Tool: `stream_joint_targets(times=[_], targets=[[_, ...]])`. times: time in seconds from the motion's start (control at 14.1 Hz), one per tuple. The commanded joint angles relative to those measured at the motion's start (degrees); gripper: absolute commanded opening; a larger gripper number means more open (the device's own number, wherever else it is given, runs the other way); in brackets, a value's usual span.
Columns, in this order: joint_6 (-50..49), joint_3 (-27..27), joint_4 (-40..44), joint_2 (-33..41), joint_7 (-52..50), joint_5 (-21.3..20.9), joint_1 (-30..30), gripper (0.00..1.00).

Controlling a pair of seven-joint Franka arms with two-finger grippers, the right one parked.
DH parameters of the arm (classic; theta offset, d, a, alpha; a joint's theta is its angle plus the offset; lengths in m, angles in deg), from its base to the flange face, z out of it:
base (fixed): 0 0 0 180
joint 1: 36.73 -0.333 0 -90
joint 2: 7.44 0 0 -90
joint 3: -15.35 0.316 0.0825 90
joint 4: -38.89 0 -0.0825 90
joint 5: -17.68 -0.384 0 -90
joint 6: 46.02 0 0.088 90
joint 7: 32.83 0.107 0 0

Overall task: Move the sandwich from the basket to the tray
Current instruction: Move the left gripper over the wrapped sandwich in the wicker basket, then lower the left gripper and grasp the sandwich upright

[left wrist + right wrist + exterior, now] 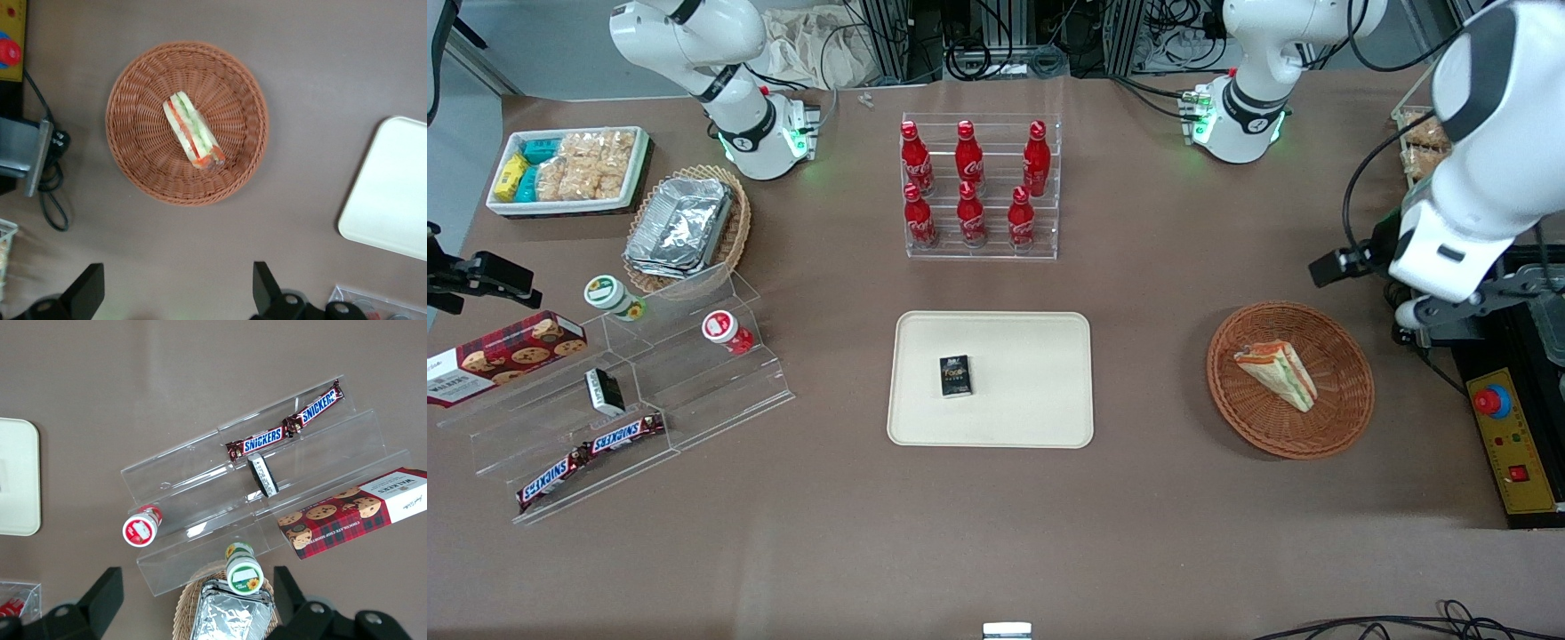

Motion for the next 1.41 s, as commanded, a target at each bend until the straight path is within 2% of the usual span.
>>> stream_joint_targets(times=[0.0, 0.28, 0.71, 0.92, 1.2, 1.27, 1.34], targets=[[8.2, -0.2, -8.8, 1.6, -3.8, 0.0, -1.6, 1.0], [23.1, -0.2, -18.3, -1.0, -10.4, 0.0, -2.1, 1.0], [36.7, -0.2, -18.7, -13.3, -23.7, -0.1, -2.1, 1.0], [40.3, -0.1, -18.6, -17.8, -26.2, -0.7, -2.1, 1.0], [40.4, 0.0, -18.4, -19.3, -26.4, -0.9, -2.1, 0.99], [40.6, 0.0, -18.2, -19.7, -26.4, -0.9, -2.1, 0.95], [41.1, 0.0, -18.2, -20.0, -26.4, -1.0, -2.1, 0.83]])
